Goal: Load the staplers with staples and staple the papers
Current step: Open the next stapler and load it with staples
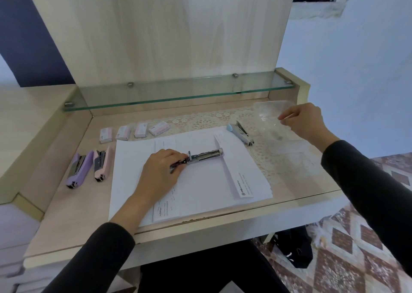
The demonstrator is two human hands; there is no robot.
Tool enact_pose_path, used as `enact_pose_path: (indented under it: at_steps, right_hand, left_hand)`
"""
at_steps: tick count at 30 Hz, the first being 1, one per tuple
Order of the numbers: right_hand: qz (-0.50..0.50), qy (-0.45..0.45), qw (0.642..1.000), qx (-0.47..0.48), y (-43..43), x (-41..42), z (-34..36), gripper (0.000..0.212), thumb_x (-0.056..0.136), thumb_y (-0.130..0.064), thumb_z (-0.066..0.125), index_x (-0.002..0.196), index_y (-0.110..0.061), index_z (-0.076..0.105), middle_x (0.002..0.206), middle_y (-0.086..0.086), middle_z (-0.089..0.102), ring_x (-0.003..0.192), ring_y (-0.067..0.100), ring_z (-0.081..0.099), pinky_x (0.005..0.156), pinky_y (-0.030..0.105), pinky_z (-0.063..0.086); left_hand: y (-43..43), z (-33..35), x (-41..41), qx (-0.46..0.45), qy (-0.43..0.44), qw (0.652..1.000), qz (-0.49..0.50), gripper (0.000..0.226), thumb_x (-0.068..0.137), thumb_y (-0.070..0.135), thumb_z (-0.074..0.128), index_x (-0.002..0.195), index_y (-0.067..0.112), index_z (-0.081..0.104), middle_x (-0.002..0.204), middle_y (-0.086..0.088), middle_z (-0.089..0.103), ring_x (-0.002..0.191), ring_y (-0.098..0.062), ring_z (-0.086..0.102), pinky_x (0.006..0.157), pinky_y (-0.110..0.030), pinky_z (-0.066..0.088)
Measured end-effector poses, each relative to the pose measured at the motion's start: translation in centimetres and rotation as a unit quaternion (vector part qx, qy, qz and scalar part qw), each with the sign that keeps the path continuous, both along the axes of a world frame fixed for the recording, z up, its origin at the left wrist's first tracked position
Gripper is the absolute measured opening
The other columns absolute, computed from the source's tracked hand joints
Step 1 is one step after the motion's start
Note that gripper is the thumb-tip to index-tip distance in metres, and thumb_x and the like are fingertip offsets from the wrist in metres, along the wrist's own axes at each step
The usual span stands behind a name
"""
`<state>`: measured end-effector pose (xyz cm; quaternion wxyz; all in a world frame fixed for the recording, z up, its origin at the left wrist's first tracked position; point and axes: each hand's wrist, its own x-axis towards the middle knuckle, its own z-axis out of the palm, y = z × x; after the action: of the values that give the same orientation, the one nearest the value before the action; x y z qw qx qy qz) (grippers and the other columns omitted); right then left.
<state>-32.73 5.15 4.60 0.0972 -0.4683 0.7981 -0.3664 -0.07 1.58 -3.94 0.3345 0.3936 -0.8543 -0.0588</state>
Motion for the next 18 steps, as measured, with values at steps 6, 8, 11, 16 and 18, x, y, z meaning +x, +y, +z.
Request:
enact_pose_path:
  at_steps: [6, 8, 11, 16, 18]
  right_hand:
    - [0.091, 0.03, 0.994, -0.054, 0.0, 3.9, 1.4, 0.011, 0.081, -0.015, 0.065, 0.075, -0.023, 0.069, 0.065, -0.008, 0.058, 0.06, 0.012, 0.053, 0.065, 0.026, 0.049]
    - [0.151, 0.05, 0.987, -0.036, 0.2, 6.3, 1.3, 0.012, 0.081, -0.019, 0.065, 0.076, -0.029, 0.068, 0.073, -0.009, 0.063, 0.06, 0.008, 0.053, 0.06, 0.019, 0.048]
    - [0.26, 0.077, 0.962, 0.017, 0.2, 9.9, -0.4, 0.014, 0.081, -0.017, 0.066, 0.094, -0.019, 0.07, 0.093, -0.002, 0.067, 0.066, 0.006, 0.052, 0.07, 0.018, 0.041]
    - [0.317, 0.109, 0.941, 0.043, -1.1, 12.3, -3.5, 0.024, 0.08, -0.023, 0.067, 0.103, -0.023, 0.068, 0.109, -0.006, 0.065, 0.073, 0.003, 0.047, 0.074, 0.02, 0.037]
    - [0.318, 0.11, 0.941, 0.044, -1.6, 12.5, -3.7, 0.021, 0.079, -0.024, 0.067, 0.1, -0.022, 0.069, 0.103, -0.008, 0.065, 0.068, -0.001, 0.045, 0.07, 0.017, 0.035]
  left_hand:
    - [-0.1, 0.0, 0.0, -0.015, -0.013, 1.0, 0.008, 0.02, 0.074, 0.019, 0.063, 0.09, 0.011, 0.073, 0.084, -0.002, 0.07, 0.073, -0.022, 0.062, 0.067, -0.03, 0.044]
    - [-0.2, 0.0, 0.0, -0.015, -0.016, 1.0, 0.014, 0.02, 0.074, 0.021, 0.064, 0.09, 0.012, 0.073, 0.083, -0.001, 0.068, 0.073, -0.021, 0.06, 0.066, -0.031, 0.042]
    - [-0.4, 0.1, -0.1, -0.004, -0.011, 1.0, 0.016, 0.019, 0.074, 0.022, 0.064, 0.089, 0.014, 0.074, 0.081, 0.0, 0.067, 0.07, -0.02, 0.058, 0.064, -0.033, 0.042]
    - [-0.7, 0.9, 0.3, 0.06, -0.011, 0.998, 0.007, 0.02, 0.081, 0.025, 0.064, 0.095, 0.016, 0.073, 0.089, 0.0, 0.068, 0.079, -0.018, 0.058, 0.074, -0.042, 0.048]
    - [-1.0, 1.8, 0.6, 0.104, -0.004, 0.995, 0.007, 0.016, 0.087, 0.024, 0.062, 0.096, 0.017, 0.073, 0.094, 0.002, 0.069, 0.086, -0.014, 0.056, 0.081, -0.032, 0.044]
